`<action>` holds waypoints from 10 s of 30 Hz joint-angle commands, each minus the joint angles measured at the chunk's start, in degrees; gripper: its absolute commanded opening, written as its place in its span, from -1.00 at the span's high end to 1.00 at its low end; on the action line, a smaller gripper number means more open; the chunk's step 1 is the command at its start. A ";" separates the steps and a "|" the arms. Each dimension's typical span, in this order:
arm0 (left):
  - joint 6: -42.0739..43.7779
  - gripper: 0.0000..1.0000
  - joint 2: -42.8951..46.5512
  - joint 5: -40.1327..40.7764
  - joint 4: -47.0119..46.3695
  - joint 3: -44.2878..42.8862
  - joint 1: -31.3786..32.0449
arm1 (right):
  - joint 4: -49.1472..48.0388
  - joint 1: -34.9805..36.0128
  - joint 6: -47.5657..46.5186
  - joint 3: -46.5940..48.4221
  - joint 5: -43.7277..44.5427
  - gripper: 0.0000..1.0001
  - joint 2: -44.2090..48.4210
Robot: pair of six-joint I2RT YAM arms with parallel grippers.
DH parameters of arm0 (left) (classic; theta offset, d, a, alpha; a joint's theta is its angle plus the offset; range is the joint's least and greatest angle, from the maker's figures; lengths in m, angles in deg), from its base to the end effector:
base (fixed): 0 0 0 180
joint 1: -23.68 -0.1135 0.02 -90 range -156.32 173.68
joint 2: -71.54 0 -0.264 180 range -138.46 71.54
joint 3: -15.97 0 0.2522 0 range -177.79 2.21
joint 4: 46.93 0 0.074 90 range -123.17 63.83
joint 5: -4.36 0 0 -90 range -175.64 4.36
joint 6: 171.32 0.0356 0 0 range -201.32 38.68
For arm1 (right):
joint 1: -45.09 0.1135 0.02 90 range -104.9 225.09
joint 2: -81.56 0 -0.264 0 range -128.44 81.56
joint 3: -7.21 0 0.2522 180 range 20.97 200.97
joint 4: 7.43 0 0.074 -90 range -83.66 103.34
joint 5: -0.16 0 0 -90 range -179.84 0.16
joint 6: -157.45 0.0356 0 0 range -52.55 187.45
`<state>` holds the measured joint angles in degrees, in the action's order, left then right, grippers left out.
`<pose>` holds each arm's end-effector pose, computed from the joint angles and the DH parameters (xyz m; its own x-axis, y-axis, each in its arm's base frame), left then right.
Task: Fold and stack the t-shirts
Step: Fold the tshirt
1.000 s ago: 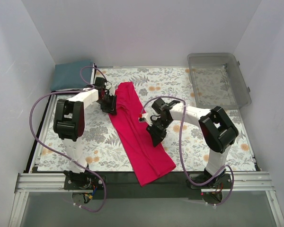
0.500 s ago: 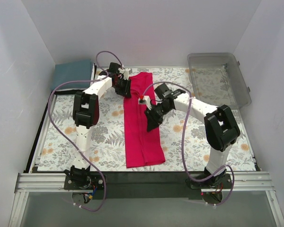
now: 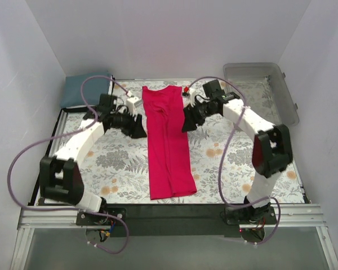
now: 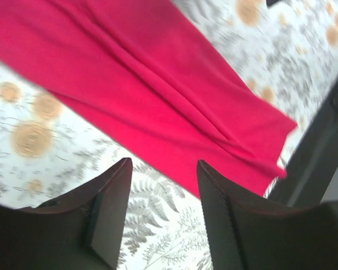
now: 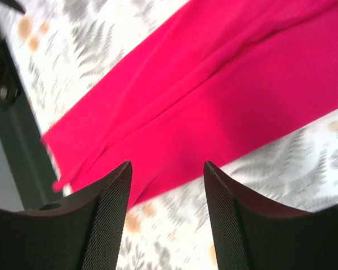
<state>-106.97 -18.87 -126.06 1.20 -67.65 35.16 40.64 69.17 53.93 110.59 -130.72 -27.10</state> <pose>0.3192 -0.0884 0.2649 -0.9466 -0.1440 -0.2884 0.1186 0.6762 -0.7271 0.3701 0.1909 0.2594 -0.5567 -0.4424 -0.7031 -0.8180 0.4396 0.3710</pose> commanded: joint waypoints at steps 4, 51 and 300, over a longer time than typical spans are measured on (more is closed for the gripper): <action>40.06 -0.18 37.92 -6.51 20.99 25.48 5.82 | 9.47 17.41 -29.10 -31.00 14.95 -0.36 40.70; 33.83 0.96 32.92 18.10 -11.88 48.78 47.05 | -10.59 43.78 -37.64 -57.38 31.75 0.97 39.57; -33.69 -0.91 -22.56 -21.26 -23.75 4.74 -8.67 | -13.21 -1.31 23.28 7.49 -6.22 -0.97 -21.25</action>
<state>-145.83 -44.25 -149.67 -26.71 -60.64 27.30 25.23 70.46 82.02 115.32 -146.15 -49.37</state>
